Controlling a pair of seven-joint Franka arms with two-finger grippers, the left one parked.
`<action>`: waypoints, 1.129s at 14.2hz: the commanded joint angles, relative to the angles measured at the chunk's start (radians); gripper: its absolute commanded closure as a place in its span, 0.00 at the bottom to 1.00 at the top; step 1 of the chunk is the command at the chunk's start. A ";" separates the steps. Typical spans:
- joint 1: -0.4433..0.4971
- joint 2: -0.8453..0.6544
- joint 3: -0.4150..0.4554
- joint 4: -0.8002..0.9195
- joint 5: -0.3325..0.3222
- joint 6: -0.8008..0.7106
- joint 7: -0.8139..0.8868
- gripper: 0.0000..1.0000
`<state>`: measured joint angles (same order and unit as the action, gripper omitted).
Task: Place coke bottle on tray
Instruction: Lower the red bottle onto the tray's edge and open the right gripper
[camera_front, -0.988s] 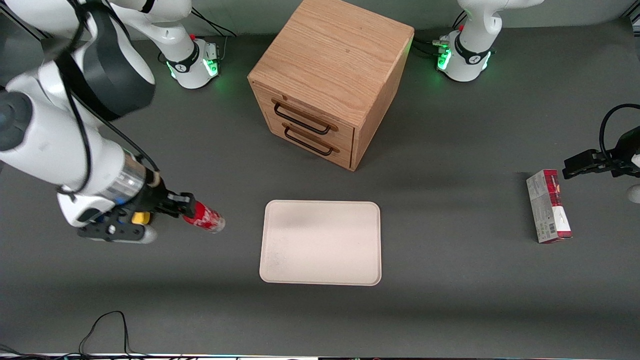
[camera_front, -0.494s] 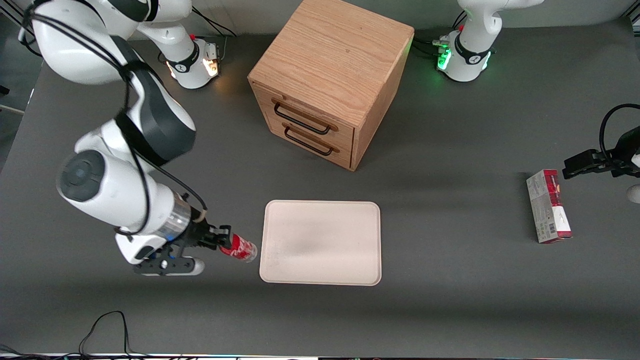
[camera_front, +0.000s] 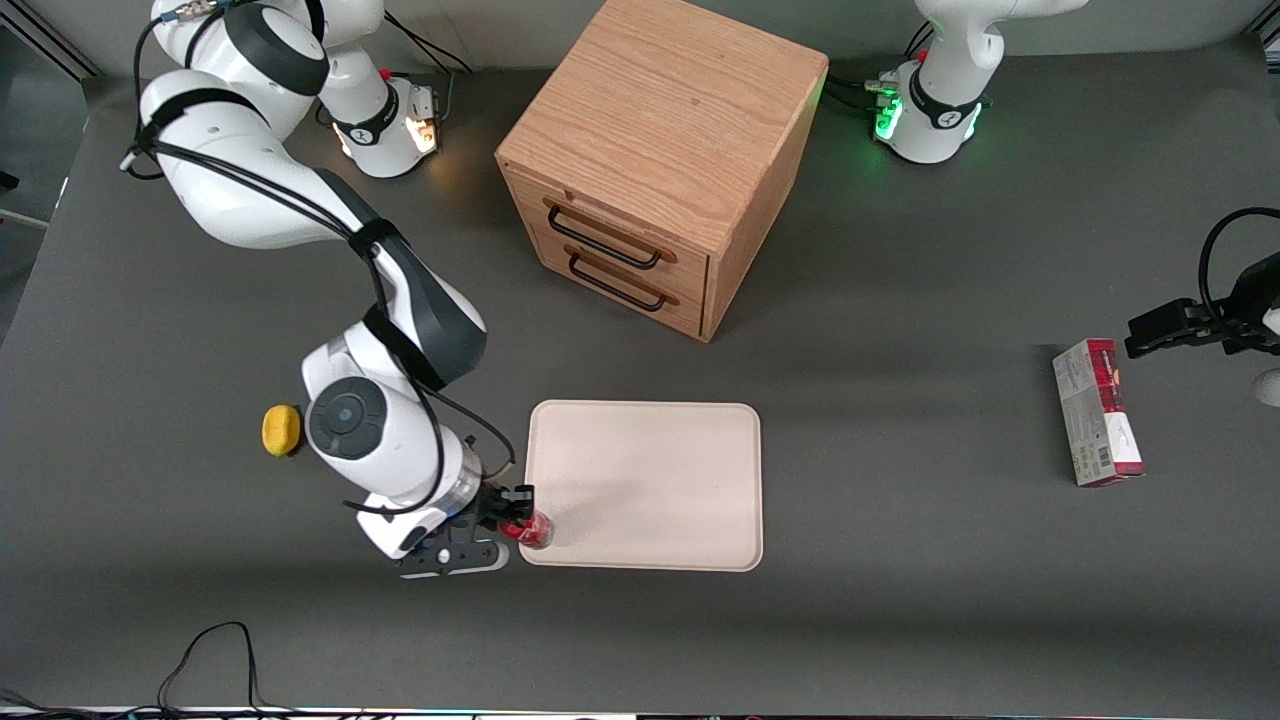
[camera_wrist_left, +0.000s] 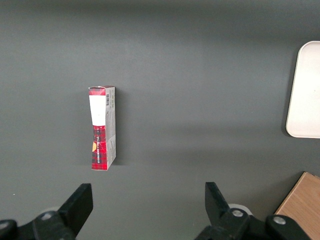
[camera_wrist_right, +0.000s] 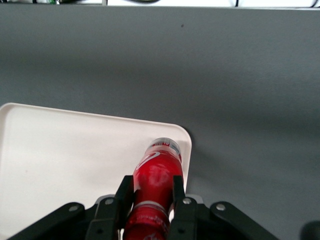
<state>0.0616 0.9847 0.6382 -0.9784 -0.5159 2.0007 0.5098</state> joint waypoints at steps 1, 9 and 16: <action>0.007 0.014 0.020 -0.026 -0.084 0.030 0.036 1.00; 0.017 0.012 0.011 -0.046 -0.122 0.033 0.047 0.00; 0.011 -0.306 -0.202 -0.222 0.218 -0.019 -0.061 0.00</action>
<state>0.0852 0.8727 0.5766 -1.0363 -0.4826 1.9915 0.5062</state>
